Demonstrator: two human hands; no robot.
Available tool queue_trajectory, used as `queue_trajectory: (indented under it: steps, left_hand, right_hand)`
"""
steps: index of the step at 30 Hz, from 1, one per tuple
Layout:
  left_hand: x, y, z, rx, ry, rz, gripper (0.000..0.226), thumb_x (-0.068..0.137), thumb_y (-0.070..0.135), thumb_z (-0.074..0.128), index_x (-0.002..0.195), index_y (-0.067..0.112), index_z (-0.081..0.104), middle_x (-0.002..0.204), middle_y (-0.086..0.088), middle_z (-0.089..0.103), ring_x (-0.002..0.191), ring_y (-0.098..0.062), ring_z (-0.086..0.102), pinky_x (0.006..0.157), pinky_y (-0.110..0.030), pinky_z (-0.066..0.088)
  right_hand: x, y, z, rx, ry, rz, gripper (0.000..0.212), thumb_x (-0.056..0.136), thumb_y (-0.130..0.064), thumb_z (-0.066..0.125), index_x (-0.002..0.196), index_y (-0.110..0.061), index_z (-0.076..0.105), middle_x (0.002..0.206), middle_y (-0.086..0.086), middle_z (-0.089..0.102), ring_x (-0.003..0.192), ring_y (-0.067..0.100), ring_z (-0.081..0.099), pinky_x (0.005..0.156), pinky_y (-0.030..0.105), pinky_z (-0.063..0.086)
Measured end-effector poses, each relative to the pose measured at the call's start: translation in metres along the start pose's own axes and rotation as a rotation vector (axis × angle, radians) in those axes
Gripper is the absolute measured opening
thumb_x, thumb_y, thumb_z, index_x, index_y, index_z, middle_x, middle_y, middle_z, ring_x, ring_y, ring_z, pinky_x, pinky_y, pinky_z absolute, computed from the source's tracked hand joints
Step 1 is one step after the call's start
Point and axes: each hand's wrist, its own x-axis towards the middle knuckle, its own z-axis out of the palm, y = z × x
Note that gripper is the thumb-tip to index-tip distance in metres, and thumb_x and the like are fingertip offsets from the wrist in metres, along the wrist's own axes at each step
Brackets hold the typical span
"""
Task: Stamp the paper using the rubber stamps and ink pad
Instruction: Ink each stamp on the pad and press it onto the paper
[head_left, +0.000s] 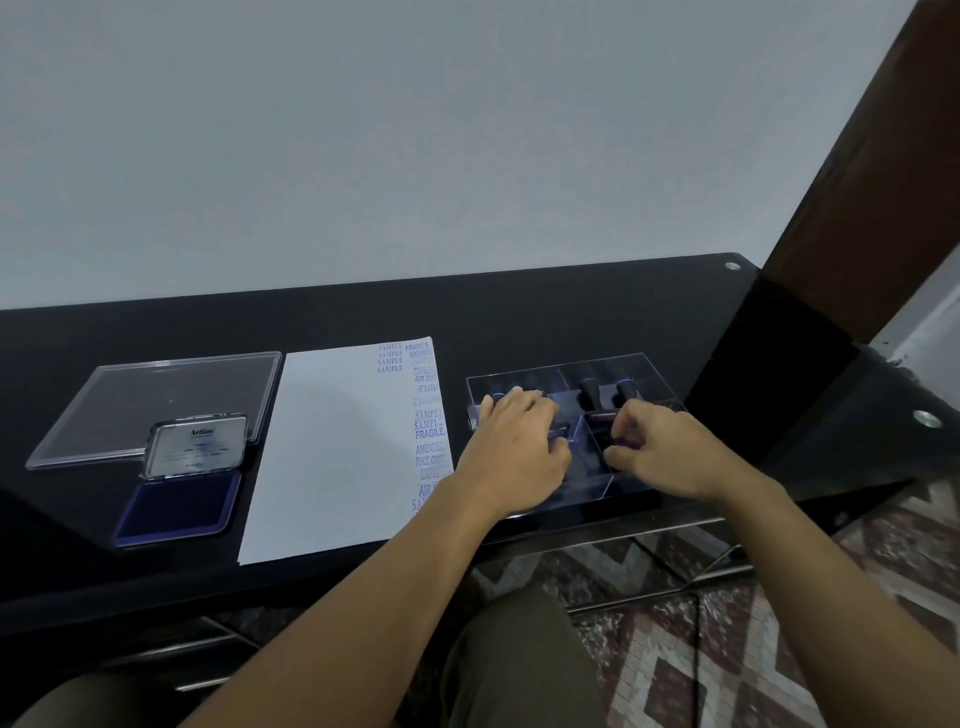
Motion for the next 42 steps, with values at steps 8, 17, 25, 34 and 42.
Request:
queue_trajectory:
  steps: [8,17,25,34,42]
  left_hand:
    - [-0.004,-0.008,-0.006,0.001,0.043,-0.012,0.035,0.097,0.025,0.046,0.130,0.015,0.055,0.140,0.002,0.048,0.135,-0.013,0.034,0.119,-0.042,0.011]
    - [-0.006,-0.033,-0.027,-0.012,0.090,-0.113,0.035,0.098,0.025,0.046,0.131,0.016,0.053,0.138,0.004,0.049,0.136,-0.017,0.035,0.114,-0.038,0.023]
    - [-0.015,-0.042,-0.031,0.051,0.108,-0.125,0.030,0.096,0.026,0.048,0.123,0.015,0.057,0.127,0.004,0.053,0.121,-0.016,0.043,0.105,-0.034,0.026]
    - [-0.027,-0.050,-0.019,0.025,0.098,-0.159,0.036,0.098,0.029,0.046,0.132,0.017,0.052,0.135,0.004,0.046,0.127,-0.015,0.037,0.107,-0.035,0.025]
    - [-0.028,-0.055,-0.011,0.006,0.068,-0.170,0.045,0.099,0.034,0.042,0.142,0.021,0.043,0.148,0.005,0.041,0.136,-0.016,0.034,0.115,-0.048,0.027]
  right_hand:
    - [0.001,0.000,-0.003,0.017,0.002,0.031,0.013,0.090,-0.026,0.063,0.080,-0.031,0.058,0.087,-0.008,0.067,0.081,0.006,0.060,0.066,0.025,0.043]
    - [0.001,-0.029,-0.008,0.072,0.243,0.005,0.015,0.094,-0.022,0.052,0.082,-0.024,0.059,0.082,-0.006,0.065,0.076,0.010,0.058,0.062,0.029,0.045]
    - [0.008,-0.082,0.011,0.031,0.153,-0.059,0.015,0.090,-0.023,0.052,0.079,-0.026,0.063,0.083,-0.004,0.067,0.084,0.021,0.062,0.073,0.040,0.056]
    - [0.002,-0.095,0.034,-0.193,0.087,0.025,0.024,0.092,-0.037,0.064,0.100,-0.014,0.060,0.097,0.005,0.057,0.098,0.030,0.061,0.079,0.037,0.049]
    - [0.005,-0.102,0.042,-0.264,0.099,0.051,0.026,0.092,-0.037,0.066,0.097,-0.018,0.050,0.098,0.004,0.063,0.092,0.025,0.065,0.073,0.036,0.048]
